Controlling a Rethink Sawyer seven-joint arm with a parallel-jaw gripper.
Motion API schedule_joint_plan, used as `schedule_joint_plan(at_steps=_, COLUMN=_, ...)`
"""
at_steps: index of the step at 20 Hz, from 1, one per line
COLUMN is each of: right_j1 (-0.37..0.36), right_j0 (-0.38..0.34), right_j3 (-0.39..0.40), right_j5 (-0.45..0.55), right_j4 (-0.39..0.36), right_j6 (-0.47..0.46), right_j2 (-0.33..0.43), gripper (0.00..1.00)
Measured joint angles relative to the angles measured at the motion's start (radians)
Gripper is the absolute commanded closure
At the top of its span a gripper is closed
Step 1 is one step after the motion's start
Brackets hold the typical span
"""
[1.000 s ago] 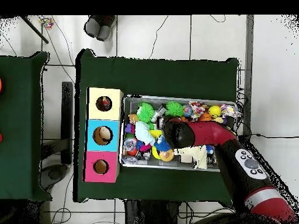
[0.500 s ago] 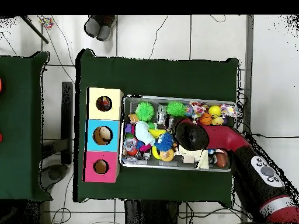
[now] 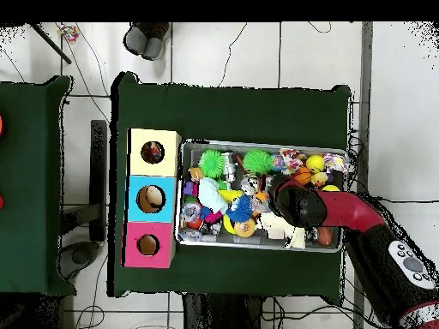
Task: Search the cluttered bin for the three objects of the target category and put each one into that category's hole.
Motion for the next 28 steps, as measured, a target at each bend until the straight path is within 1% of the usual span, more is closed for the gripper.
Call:
schedule_joint_plan(at_steps=4, right_j1=-0.003, right_j0=-0.029, right_j3=0.000, right_j5=0.002, right_j4=-0.016, right_j6=0.000, right_j2=0.001, gripper=0.00)
schedule_joint_plan(at_steps=13, right_j1=-0.006, right_j0=-0.035, right_j3=0.000, right_j5=0.003, right_j4=-0.036, right_j6=0.000, right_j2=0.001, gripper=0.00)
schedule_joint_plan(at_steps=19, right_j1=-0.024, right_j0=-0.026, right_j3=0.013, right_j5=0.004, right_j4=-0.054, right_j6=0.000, right_j2=-0.012, gripper=0.00)
schedule_joint_plan(at_steps=25, right_j1=-0.050, right_j0=-0.005, right_j3=0.058, right_j5=0.010, right_j4=-0.063, right_j6=0.000, right_j2=-0.022, gripper=0.00)
schedule_joint_plan(at_steps=28, right_j1=-0.052, right_j0=0.001, right_j3=0.064, right_j5=0.022, right_j4=-0.063, right_j6=0.000, right_j2=-0.022, gripper=0.00)
